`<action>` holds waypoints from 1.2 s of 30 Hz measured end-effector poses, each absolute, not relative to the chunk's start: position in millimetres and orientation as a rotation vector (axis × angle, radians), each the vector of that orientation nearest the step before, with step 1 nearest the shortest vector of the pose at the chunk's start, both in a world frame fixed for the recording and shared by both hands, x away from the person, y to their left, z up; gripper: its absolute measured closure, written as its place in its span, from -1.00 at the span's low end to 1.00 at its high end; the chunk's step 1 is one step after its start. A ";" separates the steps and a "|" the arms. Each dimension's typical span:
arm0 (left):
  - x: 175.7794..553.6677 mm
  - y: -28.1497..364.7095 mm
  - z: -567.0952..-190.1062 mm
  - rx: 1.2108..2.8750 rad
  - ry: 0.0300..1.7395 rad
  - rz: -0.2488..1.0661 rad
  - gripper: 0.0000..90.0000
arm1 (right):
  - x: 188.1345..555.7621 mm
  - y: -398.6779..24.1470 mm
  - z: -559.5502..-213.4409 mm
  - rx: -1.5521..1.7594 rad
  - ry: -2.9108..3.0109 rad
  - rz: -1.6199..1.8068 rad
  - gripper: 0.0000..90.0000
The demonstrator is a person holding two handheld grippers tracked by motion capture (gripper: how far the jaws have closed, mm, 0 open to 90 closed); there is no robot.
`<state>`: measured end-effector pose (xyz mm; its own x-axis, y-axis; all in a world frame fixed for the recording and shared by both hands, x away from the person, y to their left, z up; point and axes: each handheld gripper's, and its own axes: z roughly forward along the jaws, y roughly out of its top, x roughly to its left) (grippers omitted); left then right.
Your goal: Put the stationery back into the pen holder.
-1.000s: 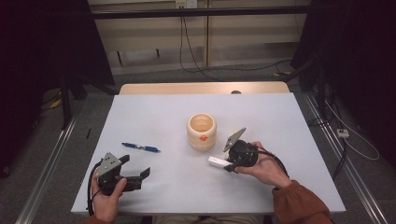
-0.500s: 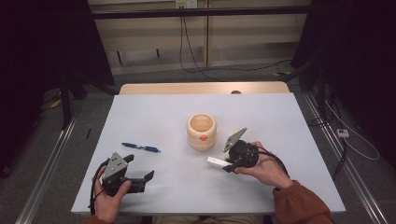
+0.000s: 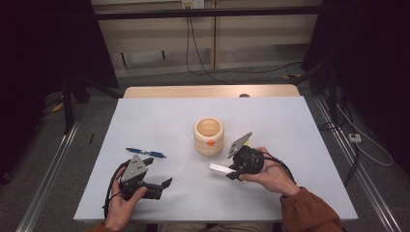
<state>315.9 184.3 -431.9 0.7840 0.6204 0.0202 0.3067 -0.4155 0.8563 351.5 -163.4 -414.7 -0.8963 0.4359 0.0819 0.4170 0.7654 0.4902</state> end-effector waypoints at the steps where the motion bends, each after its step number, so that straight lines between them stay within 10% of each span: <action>1: 314.9 180.5 -431.9 2.025 0.690 0.414 -0.87 | 351.6 -162.8 -414.9 0.699 2.917 0.798 0.50; 36: 334.0 82.4 -425.2 2.273 0.136 0.782 -0.77 | 365.3 -142.4 -391.7 0.654 2.911 0.828 0.50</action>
<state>334.0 82.4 -425.2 0.8107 0.3106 0.4962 -0.1243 -0.7370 0.6644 365.3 -142.4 -391.7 -0.9097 0.4091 0.0708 0.3851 0.7677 0.5122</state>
